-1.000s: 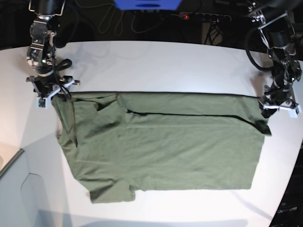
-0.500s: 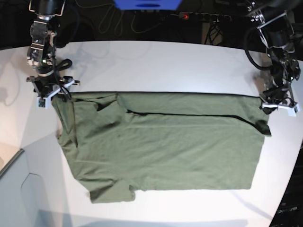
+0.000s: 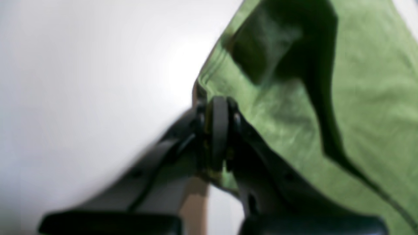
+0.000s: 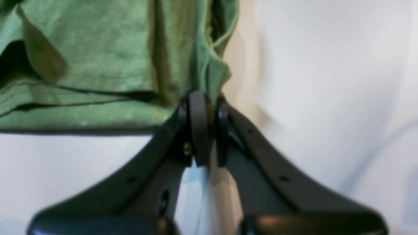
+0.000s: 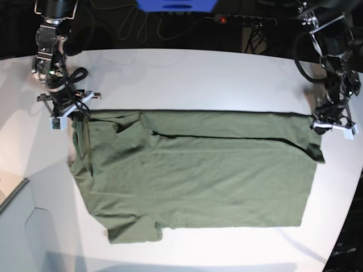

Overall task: Layout the t-shirt on the table in an organized manner, then fold the t-shirt properly
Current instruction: 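Grasp the folded edge again with both grippers, then lift the shirt with both grippers and pull it back to unfold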

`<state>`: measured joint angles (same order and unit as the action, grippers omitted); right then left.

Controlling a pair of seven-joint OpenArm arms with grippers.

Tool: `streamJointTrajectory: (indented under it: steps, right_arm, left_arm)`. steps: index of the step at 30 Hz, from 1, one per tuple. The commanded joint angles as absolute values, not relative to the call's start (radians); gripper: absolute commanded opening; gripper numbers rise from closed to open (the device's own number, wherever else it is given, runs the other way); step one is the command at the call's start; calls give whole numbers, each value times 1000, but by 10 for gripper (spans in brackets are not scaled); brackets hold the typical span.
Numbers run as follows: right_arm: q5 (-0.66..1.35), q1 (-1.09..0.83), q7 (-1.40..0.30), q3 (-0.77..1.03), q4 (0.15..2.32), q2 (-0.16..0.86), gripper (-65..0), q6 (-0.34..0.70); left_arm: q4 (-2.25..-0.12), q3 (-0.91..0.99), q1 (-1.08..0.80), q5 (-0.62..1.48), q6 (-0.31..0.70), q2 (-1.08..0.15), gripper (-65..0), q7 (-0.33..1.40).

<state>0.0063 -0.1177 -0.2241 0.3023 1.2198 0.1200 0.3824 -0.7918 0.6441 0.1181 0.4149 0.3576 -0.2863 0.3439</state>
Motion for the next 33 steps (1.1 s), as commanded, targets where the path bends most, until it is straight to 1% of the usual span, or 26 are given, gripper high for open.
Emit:
streamJointTrajectory:
  steps: [1,5,7,10,14,23,33]
  right_arm:
    - [1,-119,-237,308,1250,147,-650,404]
    - [1,-119,-237,308,1316,154,-650,404]
    - [1,-111,-240,308,1359,156,-650,404]
    - [1,-99,-295,303,1428,173,-650,404]
    - [1,-28,-372,302,1468,171,-650,404]
    - [1,150,-501,308,1463,171,-650,404]
    - [5,177,-498,309,1463,150,-650,404]
  left_arm:
    - [-826,645,116,407,348,-303,-650,363]
    - [-892,650,119,407,348,-303,-650,447]
    - [-931,688,120,407,348,-297,-650,478]
    - [-980,716,145,407,348,-294,-650,516]
    - [-990,717,194,407,348,-302,-650,573]
    - [-975,717,314,406,335,-303,-650,582]
    - [-970,717,343,406,335,-314,-650,582]
